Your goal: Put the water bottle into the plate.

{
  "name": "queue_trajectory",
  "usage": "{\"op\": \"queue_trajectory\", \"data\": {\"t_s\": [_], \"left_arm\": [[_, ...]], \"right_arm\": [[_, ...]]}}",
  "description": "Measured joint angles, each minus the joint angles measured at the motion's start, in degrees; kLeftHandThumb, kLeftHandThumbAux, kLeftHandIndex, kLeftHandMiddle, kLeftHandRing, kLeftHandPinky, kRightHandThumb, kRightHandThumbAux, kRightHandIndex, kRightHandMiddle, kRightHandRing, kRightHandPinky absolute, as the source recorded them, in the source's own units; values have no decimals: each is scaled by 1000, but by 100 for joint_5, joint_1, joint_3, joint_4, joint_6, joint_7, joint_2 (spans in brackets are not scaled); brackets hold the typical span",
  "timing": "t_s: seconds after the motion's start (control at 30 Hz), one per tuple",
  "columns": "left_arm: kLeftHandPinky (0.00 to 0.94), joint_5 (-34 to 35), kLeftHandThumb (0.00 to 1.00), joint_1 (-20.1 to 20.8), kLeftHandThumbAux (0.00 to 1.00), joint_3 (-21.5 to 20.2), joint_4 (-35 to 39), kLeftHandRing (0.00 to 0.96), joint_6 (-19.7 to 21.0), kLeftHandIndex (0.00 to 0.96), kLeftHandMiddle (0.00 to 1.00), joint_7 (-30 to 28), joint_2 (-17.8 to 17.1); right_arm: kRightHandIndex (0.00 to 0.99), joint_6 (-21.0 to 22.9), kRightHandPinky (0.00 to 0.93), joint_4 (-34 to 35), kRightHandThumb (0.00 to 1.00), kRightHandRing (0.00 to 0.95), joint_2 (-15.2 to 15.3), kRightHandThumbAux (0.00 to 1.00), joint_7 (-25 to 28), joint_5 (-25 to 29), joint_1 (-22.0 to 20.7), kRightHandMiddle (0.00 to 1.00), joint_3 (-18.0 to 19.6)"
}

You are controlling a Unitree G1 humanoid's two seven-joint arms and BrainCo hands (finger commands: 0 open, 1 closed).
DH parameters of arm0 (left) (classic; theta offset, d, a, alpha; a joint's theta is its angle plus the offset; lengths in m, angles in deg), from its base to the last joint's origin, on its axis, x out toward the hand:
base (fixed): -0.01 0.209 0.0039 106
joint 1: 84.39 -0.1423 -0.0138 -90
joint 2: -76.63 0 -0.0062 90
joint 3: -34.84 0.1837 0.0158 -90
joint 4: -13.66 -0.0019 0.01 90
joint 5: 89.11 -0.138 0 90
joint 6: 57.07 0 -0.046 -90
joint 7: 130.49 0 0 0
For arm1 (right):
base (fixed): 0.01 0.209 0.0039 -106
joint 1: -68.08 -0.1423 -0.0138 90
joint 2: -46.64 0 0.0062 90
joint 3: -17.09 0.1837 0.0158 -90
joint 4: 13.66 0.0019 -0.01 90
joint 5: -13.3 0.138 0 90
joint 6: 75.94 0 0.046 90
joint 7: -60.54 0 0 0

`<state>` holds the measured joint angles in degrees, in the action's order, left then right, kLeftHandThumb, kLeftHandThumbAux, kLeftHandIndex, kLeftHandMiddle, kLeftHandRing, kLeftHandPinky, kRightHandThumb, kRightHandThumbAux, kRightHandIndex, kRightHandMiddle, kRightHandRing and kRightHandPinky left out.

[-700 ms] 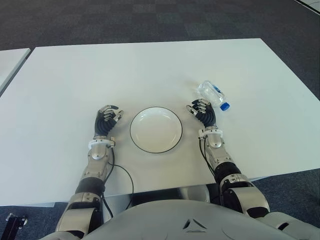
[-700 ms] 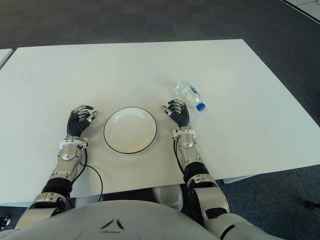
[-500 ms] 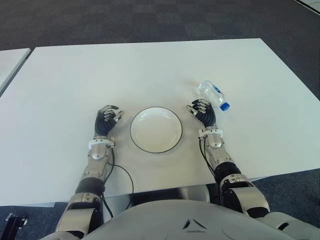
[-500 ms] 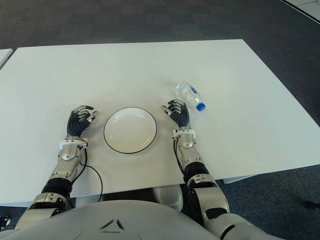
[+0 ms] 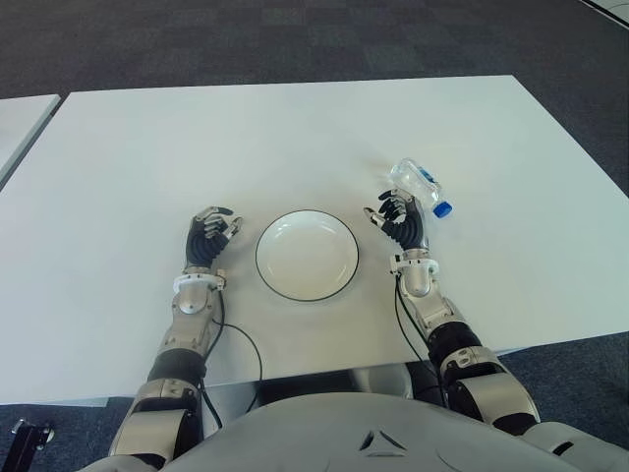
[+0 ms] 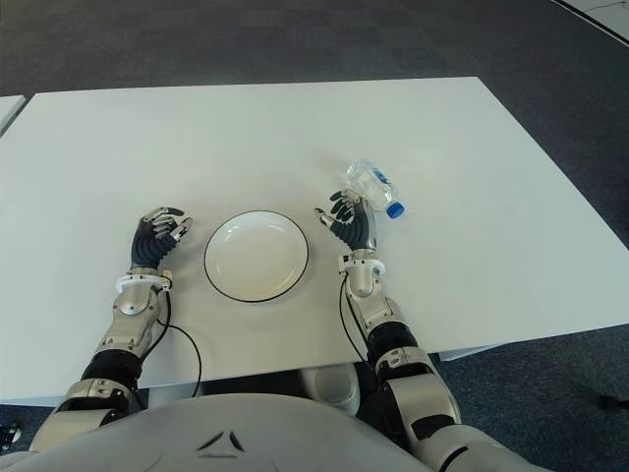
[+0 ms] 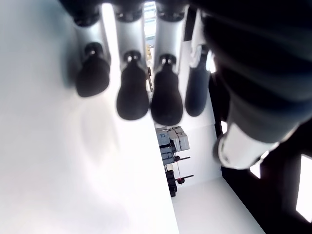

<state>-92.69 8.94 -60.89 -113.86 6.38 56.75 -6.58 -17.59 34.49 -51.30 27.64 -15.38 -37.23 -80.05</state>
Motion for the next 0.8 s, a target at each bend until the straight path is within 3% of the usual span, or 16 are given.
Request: {"op": "queue_trajectory", "data": {"t_s": [0.07,0.17,0.47,0.57,0.67,0.8], "left_arm": [[725,20,708,0,717,0,1,732,0,437,734,-12,0],[730,21,708,-2,717,1,0,736,0,437,736,-16,0],[740,16,705,-2,718,2,-8,755,-5,437,756,-16,0],[738,14,705,-2,718,3,-15,756,-17,436,759,-15,0],[737,8,704,-2,718,5,-15,757,-23,436,760,-13,0],[742,-36,704,-8,718,10,0,759,-22,436,764,13,3]], "right_arm": [[421,17,589,98,691,647,31,737,-271,-171,-2,631,-38],[412,75,495,247,696,546,58,735,-576,-338,-16,554,-63],[404,456,358,617,701,340,249,727,-683,-451,-278,323,-55],[177,584,277,553,580,242,360,711,-659,-458,-487,217,-46],[116,690,243,439,528,205,478,702,-662,-459,-724,177,-34],[28,857,161,324,338,108,558,670,-703,-483,-945,76,-40]]}}
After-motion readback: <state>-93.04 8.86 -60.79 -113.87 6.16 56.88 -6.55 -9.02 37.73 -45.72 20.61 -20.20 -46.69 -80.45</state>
